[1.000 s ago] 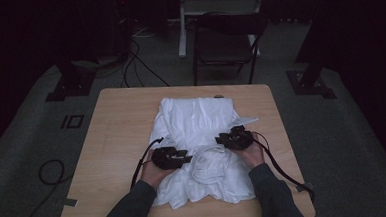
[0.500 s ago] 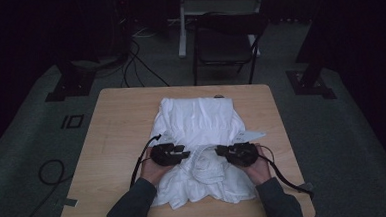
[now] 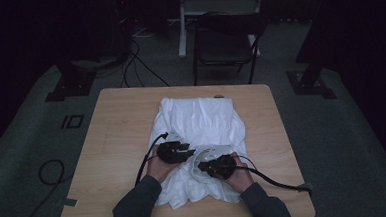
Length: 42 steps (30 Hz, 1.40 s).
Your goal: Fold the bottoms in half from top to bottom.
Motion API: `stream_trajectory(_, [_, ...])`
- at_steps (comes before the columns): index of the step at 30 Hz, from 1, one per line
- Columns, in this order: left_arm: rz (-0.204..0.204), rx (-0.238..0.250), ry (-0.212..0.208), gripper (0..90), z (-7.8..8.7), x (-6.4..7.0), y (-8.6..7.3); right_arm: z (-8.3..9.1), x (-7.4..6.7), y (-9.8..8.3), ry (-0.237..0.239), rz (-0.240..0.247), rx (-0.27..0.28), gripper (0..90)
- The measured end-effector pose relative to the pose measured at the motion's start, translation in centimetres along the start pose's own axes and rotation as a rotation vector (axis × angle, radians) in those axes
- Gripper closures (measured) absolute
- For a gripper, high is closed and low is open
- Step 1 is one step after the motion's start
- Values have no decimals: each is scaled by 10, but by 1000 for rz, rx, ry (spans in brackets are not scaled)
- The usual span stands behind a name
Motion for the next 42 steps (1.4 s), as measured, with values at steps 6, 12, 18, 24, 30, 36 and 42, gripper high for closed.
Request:
stream_trajectory(6, [-19, -26, -4, 607, -7, 5, -3, -3, -2, -1, 15, -10, 4, 821])
stream_trajectory(12, [-45, -50, -21, 616, -7, 8, -12, 29, 13, -1, -16, -23, 76, 787])
stream_trajectory(18, [-94, -70, -11, 619, -8, 15, -15, 55, 48, 2, -116, -126, 160, 778])
stream_trajectory(24, [-146, -96, -15, 622, -10, 24, -22, 36, 67, -4, -158, -218, 151, 770])
stream_trajectory(30, [-129, -85, -39, 612, -5, 24, -27, 9, 51, -28, -132, -215, 45, 788])
stream_trajectory(36, [-51, -2, -68, 565, 12, 15, -24, 1, 46, -43, -110, -250, -21, 813])
stream_trajectory(42, [-9, 68, 67, 537, 37, -14, -9, 12, 51, -35, -63, -235, -37, 749])
Point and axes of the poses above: each handheld gripper's, and its own axes: z roughly backward along the jaws, y roughly out of its top, x roughly to its right, the point moved 4 cm from there along -z, roughly forward along the jaws, and after that the axes turned 7 degrees about -y, right-handed, at the moved point
